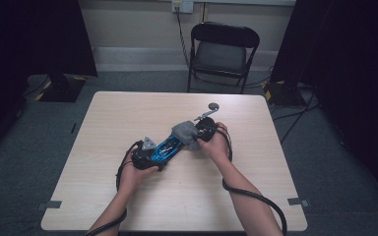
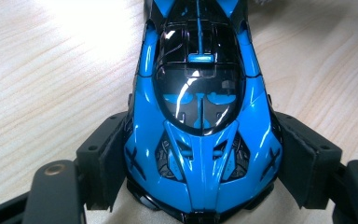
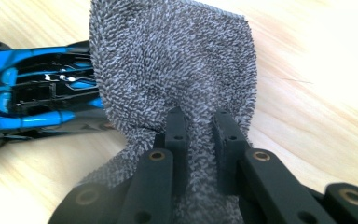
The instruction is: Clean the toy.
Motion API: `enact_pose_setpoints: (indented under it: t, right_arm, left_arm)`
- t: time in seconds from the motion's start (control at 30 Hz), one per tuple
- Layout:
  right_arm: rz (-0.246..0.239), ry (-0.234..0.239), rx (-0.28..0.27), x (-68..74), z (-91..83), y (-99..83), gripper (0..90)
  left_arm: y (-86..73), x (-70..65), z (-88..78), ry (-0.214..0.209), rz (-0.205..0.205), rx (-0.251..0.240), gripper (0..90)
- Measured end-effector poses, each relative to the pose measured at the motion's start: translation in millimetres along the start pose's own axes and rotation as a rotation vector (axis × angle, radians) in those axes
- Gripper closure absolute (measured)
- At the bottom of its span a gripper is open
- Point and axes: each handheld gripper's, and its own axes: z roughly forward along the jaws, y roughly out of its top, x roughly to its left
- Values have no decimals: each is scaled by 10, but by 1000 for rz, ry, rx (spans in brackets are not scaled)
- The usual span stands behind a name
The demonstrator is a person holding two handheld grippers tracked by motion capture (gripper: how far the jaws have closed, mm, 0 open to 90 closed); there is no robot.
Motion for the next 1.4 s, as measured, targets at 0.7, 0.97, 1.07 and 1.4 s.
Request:
enact_pose_setpoints:
  t: [0.7,0.97,1.07,1.4]
  right_arm:
    - [38,33,-146,-156,-591,-152,786]
    - [-31,104,-170,181,-578,-121,785]
    - [-55,124,-168,303,-537,-123,784]
    - [-138,161,-129,718,-324,-115,783]
  left_arm:
    - [0,0,0,0,0,1,256]
    - [0,0,0,0,1,1,256]
    - [0,-1,0,0,-1,0,256]
    - [0,0,-1,1,1,0,256]
